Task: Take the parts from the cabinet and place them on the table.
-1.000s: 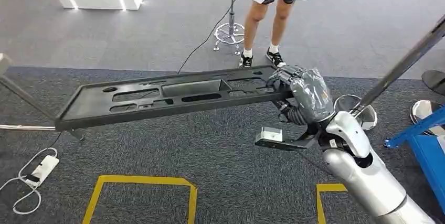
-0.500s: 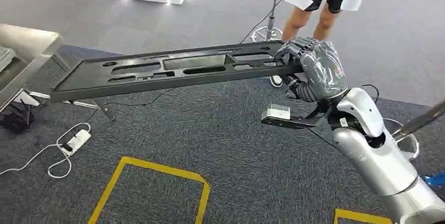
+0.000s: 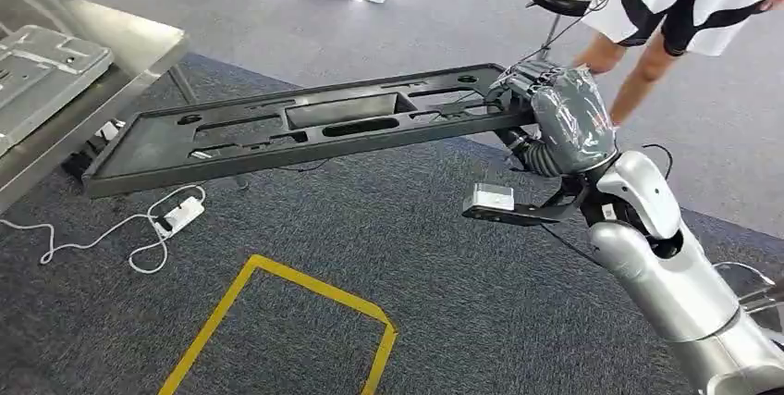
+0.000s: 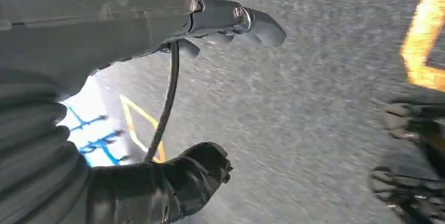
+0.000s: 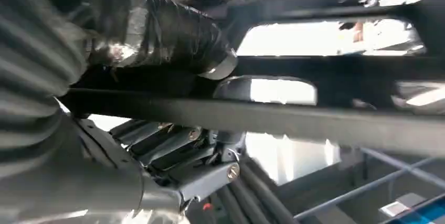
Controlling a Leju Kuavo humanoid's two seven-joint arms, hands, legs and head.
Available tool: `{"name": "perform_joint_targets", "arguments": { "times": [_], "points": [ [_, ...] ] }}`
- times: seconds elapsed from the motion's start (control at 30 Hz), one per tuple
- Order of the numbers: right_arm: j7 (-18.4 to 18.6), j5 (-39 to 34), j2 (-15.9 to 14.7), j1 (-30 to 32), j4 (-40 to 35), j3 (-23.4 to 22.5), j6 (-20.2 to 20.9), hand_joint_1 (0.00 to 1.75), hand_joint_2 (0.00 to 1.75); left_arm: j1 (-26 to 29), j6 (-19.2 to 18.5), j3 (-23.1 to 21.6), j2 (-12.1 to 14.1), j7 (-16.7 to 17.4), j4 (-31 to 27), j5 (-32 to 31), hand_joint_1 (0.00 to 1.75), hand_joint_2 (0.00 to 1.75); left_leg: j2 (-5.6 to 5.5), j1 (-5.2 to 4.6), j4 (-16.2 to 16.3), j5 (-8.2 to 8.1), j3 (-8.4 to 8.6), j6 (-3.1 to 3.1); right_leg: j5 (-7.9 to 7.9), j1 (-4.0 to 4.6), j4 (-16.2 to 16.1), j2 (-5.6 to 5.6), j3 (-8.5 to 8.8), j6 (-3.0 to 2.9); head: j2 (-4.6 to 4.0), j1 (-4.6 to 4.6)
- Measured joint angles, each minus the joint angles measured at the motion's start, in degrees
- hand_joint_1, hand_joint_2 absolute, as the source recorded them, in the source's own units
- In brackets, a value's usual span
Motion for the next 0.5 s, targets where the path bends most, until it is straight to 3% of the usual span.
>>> {"name": "perform_joint_targets", "arguments": {
  "times": [0.03, 0.07, 0.1, 0.13, 0.17, 0.2, 0.3, 0.33, 0.37, 0.4, 0.43, 0.5],
  "points": [
    [0.1, -0.2, 0.0, -0.1, 0.1, 0.0, 0.2, 1.75, 1.75, -0.1, 0.0, 0.1, -0.1, 0.0, 0.0, -0.3, 0.00, 1.75, -1.06, -0.01, 0.3, -0.15, 0.01, 0.01, 1.73, 0.05, -0.5, 0.01, -0.41, -0.14, 0.00, 0.02],
    [0.2, -0.2, 0.0, -0.4, 0.1, 0.0, 0.4, 1.75, 1.75, -0.1, 0.0, 0.2, -0.1, 0.0, 0.0, -0.6, 0.00, 1.75, -1.88, 0.01, 0.8, -0.38, 0.01, -0.03, 4.39, 0.03, -3.7, 0.04, 0.66, -0.24, 0.00, 0.02],
    [0.3, -0.2, 0.0, -0.8, 0.2, 0.0, 0.5, 1.75, 1.75, -0.1, 0.1, 0.3, -0.1, 0.0, 0.0, -0.7, 0.00, 1.75, -2.68, 0.04, 1.3, -0.71, 0.04, -0.21, 7.43, -0.09, -8.4, 0.42, 2.63, -0.34, 0.00, 0.02],
    [0.3, -0.3, 0.0, -1.3, 0.2, 0.0, 0.6, 1.75, 1.75, -0.2, 0.1, 0.5, -0.1, 0.0, 0.0, -1.1, 0.00, 1.75, -3.49, 0.09, 1.9, -1.09, 0.00, -0.45, 10.17, -0.20, -13.7, 1.83, 4.91, -0.41, 0.00, 0.02],
    [0.3, -0.3, 0.0, -1.7, 0.2, 0.0, 0.7, 1.75, 1.75, -0.1, 0.1, 0.7, -0.1, 0.0, 0.0, -1.4, 0.00, 1.75, -4.02, 0.08, 2.2, -1.30, -0.57, -0.74, 8.63, -0.50, -14.5, 5.15, 5.34, -0.31, 0.00, -0.02],
    [0.3, -0.3, 0.0, -2.0, 0.2, -0.1, 0.7, 1.75, 1.75, -0.4, 0.1, 0.8, 0.1, 0.0, 0.0, -1.7, 0.00, 1.75, -4.71, 0.07, 3.0, -1.34, -1.11, -0.88, 8.91, -0.59, -15.5, 5.30, 5.63, -0.10, 0.00, -0.09],
    [0.8, -0.2, 0.0, -2.9, 0.3, -0.2, 0.9, 1.75, 1.75, 0.0, 0.1, 0.9, 0.2, -0.1, 0.0, -2.3, 0.00, 1.75, -6.96, 0.75, 1.9, -0.84, -1.73, -2.15, 8.99, -0.05, -15.8, 2.97, 5.80, -0.83, 0.00, 0.00],
    [0.8, -0.2, 0.0, -3.4, 0.3, -0.2, 0.9, 1.75, 1.75, 0.1, 0.1, 0.9, 0.3, -0.2, 0.0, -2.5, 0.00, 1.75, -5.98, 0.60, 2.3, -0.93, -1.79, -2.29, 9.29, -0.58, -16.6, 2.15, 6.28, -1.29, 0.00, -0.07],
    [1.0, -0.1, 0.0, -3.8, 0.3, -0.3, 1.0, 1.75, 1.75, 0.2, 0.1, 0.9, 0.2, -0.2, 0.0, -2.7, 0.00, 1.75, -1.94, 0.15, 3.6, -1.67, -2.29, -2.63, 9.22, -0.47, -17.2, 1.38, 6.83, -1.57, 0.00, -0.37],
    [1.2, -0.1, 0.0, -4.2, 0.3, -0.3, 1.2, 1.75, 1.75, 0.0, 0.1, 1.1, 0.3, -0.3, 0.0, -3.0, 0.00, 1.75, -0.04, 0.26, 6.1, -3.00, -3.59, -2.92, 9.16, -0.33, -17.5, 0.70, 7.19, -1.81, 0.00, -0.53],
    [1.4, -0.1, 0.0, -4.9, 0.3, -0.3, 1.4, 1.75, 1.75, -0.2, 0.0, 1.2, 0.4, -0.3, 0.0, -3.0, 0.00, 1.75, 1.33, 0.47, 11.1, -5.36, -6.24, -3.15, 9.03, -0.11, -17.6, -0.28, 7.48, -1.90, 0.00, -0.48],
    [1.8, -0.2, 0.0, -5.8, 0.5, -0.3, 2.2, 1.75, 1.75, -0.5, 0.1, 1.2, 0.3, -0.4, 0.0, -3.4, 0.00, 1.75, 1.91, 0.87, 18.6, -7.61, -10.52, -3.32, 8.49, 0.21, -17.6, -2.10, 7.87, -2.01, 0.00, -0.48]
  ]
}}
